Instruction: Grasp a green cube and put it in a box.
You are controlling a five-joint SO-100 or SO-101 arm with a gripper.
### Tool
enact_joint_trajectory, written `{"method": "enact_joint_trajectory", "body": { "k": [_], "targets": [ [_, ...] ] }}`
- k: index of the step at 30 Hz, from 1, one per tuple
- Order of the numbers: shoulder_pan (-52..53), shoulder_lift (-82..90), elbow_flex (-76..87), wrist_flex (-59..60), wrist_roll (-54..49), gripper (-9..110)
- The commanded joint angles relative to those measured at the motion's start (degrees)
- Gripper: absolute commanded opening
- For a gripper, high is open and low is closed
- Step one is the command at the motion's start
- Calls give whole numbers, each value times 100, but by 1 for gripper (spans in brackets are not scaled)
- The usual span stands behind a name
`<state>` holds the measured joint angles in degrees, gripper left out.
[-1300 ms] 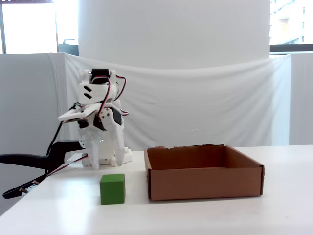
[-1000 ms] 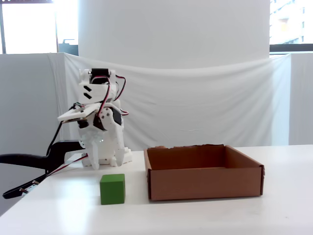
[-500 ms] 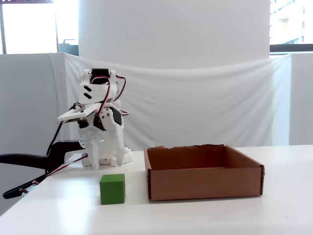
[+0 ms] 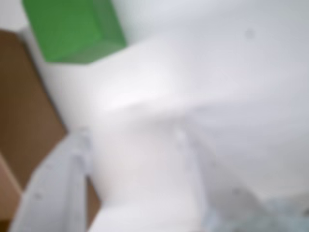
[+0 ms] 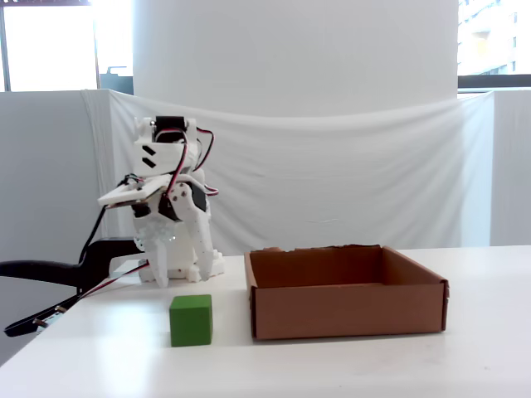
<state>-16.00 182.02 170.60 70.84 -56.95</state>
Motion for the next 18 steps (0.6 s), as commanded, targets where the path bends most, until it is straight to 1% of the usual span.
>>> {"method": "enact_joint_trajectory", "body": {
  "k": [1, 7, 18],
  "targets": [
    [-53, 35, -26, -26, 44, 21],
    [114, -237, -167, -44, -44, 22],
    [483, -3226, -2619, -475, -773, 31]
  ]
}}
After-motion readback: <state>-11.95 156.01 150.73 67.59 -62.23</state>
